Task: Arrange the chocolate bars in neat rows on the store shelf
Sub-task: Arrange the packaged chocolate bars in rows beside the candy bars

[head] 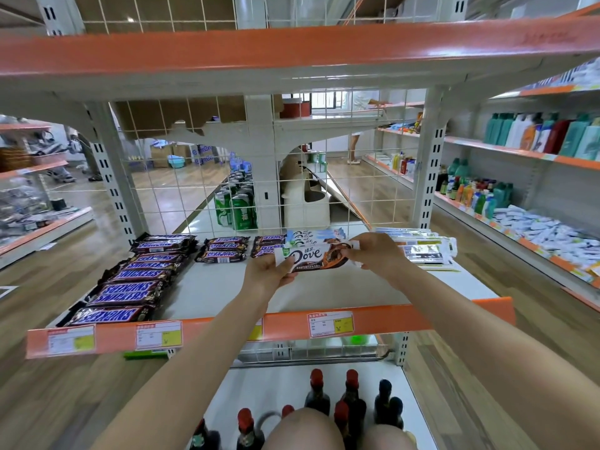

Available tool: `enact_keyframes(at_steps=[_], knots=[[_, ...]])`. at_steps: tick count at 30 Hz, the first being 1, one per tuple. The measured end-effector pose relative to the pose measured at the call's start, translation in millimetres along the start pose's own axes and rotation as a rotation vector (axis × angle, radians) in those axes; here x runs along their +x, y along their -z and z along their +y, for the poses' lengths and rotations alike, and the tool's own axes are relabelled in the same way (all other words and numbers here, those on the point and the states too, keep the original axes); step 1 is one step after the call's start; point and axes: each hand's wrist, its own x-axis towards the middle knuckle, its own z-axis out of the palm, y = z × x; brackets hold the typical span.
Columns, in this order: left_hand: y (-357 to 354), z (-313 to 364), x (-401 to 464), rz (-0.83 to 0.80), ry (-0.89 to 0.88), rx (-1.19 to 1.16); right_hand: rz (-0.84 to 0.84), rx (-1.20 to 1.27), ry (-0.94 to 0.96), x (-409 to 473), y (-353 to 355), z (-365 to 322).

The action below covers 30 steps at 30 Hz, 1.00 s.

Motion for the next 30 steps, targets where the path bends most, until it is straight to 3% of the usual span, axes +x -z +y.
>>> enact_keyframes(at_steps=[5, 11, 18, 30], knots=[[-2, -1, 6, -0.029, -0.007, 0.152, 0.039, 0.088, -0.034, 4, -4, 10], [-4, -12, 23, 0.026, -0.061, 0.652, 0.044, 0.105, -0.128, 15, -14, 25], [-13, -12, 45, 0.085, -0.051, 0.779, 0.065, 0.167, -0.208, 34, -28, 35], [-19, -21, 77, 0.07, -0.161, 1.02, 0.094, -0.146, -0.14, 67, -42, 50]])
